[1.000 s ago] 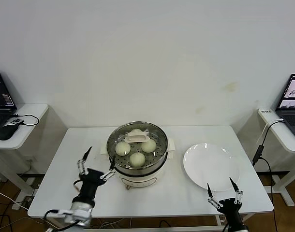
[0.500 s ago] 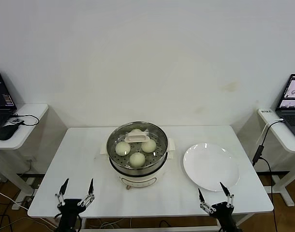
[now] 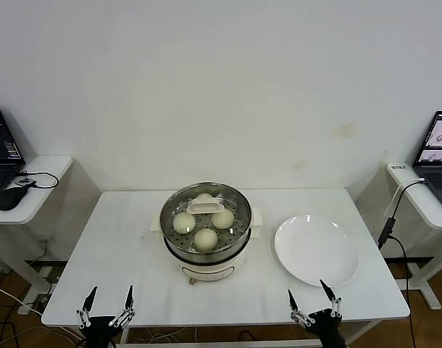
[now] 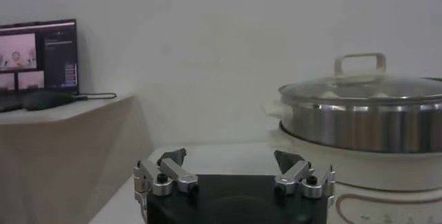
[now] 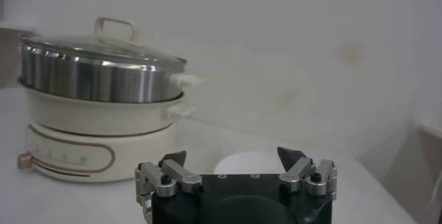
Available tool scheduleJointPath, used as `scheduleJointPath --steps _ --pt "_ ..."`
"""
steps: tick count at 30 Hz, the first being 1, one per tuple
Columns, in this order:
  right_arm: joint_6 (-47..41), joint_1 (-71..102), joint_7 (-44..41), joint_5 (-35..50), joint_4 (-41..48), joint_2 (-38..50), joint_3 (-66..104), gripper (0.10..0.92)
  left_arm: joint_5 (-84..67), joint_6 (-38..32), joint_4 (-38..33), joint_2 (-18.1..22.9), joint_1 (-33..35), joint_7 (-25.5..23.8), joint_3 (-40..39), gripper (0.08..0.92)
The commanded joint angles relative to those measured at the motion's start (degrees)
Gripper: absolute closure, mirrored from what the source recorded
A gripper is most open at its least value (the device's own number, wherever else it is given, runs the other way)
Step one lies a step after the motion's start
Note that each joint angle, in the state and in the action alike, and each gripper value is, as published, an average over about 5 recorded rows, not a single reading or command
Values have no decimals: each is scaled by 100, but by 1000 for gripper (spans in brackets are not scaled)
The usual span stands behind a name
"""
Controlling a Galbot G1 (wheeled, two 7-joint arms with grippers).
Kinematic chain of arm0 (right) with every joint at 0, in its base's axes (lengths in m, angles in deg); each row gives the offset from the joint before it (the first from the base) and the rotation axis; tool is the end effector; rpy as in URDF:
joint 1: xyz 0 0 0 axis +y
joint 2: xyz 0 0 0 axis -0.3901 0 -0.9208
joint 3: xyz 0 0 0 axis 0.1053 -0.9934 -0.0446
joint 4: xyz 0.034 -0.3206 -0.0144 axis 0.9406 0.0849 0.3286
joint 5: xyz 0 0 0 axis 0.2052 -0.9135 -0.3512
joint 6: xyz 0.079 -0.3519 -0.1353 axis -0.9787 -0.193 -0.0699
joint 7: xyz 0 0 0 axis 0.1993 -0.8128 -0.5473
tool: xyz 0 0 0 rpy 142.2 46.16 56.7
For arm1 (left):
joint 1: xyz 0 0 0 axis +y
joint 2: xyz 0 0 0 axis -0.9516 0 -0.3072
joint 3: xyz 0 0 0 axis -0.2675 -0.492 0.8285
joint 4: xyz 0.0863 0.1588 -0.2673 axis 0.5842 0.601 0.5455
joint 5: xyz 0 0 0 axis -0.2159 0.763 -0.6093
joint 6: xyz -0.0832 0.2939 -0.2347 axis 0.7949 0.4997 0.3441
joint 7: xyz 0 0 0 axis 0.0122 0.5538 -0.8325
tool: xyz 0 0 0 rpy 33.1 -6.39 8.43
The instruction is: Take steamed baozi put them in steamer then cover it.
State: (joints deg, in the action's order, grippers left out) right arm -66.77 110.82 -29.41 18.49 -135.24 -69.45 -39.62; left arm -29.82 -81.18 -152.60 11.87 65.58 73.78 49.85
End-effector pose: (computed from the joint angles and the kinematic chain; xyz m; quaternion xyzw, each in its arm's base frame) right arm 0.1491 -0.0511 -0.3439 0.0903 -0.9903 0.0857 0.0625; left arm 0.1330 0.0629 -0.3382 0.0362 -0.9972 -0.0351 0.0543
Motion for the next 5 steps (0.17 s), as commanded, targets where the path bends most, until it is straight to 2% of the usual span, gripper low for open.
scheduleJointPath --steps 1,5 --pt "-114 50 35 -18 -55 -10 -86 202 -101 -102 115 24 122 -105 54 177" --pt "-99 49 34 -34 -44 -20 -95 203 -68 -99 127 18 135 -142 32 177"
